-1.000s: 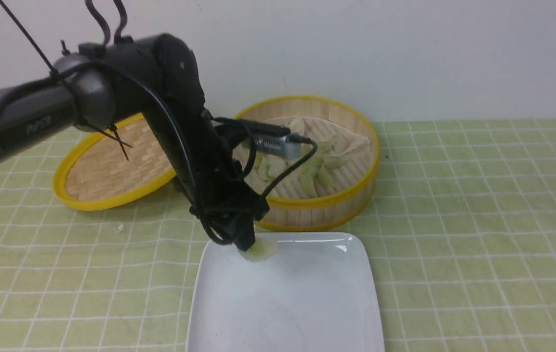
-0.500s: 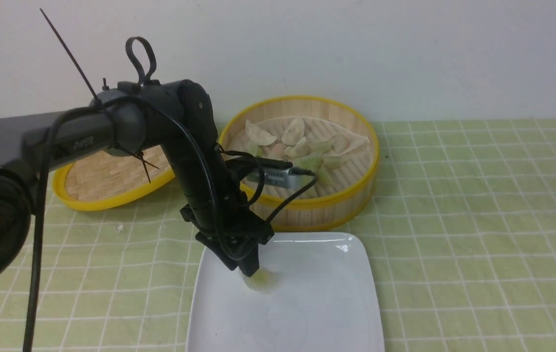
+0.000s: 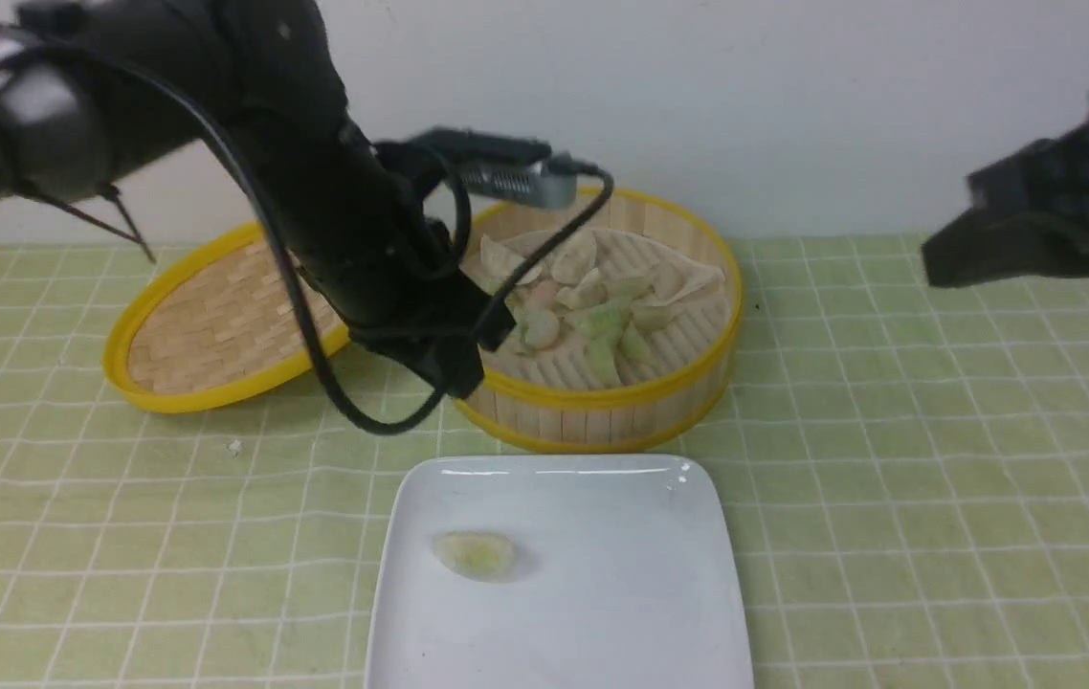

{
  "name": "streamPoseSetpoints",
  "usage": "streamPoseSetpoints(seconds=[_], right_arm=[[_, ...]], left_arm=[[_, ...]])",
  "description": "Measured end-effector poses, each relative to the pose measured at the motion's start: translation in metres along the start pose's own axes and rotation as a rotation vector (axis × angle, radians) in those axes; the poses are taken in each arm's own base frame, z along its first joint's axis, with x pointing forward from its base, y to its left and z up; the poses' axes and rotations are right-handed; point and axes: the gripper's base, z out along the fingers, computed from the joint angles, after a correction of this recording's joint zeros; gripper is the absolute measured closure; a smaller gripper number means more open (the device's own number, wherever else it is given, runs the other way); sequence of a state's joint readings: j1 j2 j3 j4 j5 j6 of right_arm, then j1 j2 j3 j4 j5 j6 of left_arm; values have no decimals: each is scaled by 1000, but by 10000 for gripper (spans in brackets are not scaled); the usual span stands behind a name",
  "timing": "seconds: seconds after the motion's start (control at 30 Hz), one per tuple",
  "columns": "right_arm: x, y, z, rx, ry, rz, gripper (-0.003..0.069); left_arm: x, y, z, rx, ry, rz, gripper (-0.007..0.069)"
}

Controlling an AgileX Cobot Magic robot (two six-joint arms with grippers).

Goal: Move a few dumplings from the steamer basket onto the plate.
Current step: Use the right arm to grab a dumpling from inside the steamer

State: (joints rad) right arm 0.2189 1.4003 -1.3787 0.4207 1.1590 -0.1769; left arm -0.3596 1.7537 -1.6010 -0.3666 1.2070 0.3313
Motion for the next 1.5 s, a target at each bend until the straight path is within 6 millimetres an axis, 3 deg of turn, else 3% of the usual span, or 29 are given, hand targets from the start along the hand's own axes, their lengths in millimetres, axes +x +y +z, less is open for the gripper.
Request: streamPoseSetpoints(seconds=[0.03,0.2,0.23,0.27,0.33,0.37,0.43,0.47,0.5,0.53,0.63,0.8,0.97,1.03,1.17,1.3,1.37,1.5], right_arm=[[-9,0,15,16,17,-17,668],[-38,-1,72,82,82,-79,625],[-40,0,73,82,80,-86,622],[-47,-2,95,95,105,-101,593],[-53,-4,112,100,119,-109,557],[-59,-6,131,105,127,-120,511],[-64,-6,147,106,134,-127,472],[-71,-8,171,105,143,-134,411],[-72,-7,169,105,136,-137,411],[-75,-9,194,104,155,-141,354],[-79,-14,230,102,174,-145,284],[-74,-23,278,111,216,-156,255],[-65,-29,305,116,250,-160,288],[-64,-29,308,117,255,-161,307],[-64,-27,309,126,266,-181,524],[-65,-25,299,142,317,-199,516],[-76,-20,280,153,307,-215,516],[-107,2,218,141,159,-237,516]], left_arm=[[6,-11,-27,-11,-59,22,619],[45,-47,-103,-41,-216,87,631],[47,-48,-105,-41,-218,88,631],[65,-58,-124,-50,-264,105,631],[81,-66,-138,-57,-301,119,631],[99,-74,-148,-63,-330,130,631],[114,-78,-153,-70,-357,134,631],[134,-85,-162,-82,-411,144,631],[135,-84,-160,-81,-408,141,631],[154,-89,-163,-90,-454,137,631],[182,-94,-164,-103,-525,116,631],[213,-95,-163,-145,-596,64,631],[218,-92,-163,-163,-602,-15,631],[219,-91,-163,-167,-599,-19,631],[219,-90,-163,-184,-595,-26,631],[219,-88,-163,-204,-592,-22,631],[219,-88,-163,-209,-591,-21,631],[219,-88,-163,-210,-591,-21,631]])
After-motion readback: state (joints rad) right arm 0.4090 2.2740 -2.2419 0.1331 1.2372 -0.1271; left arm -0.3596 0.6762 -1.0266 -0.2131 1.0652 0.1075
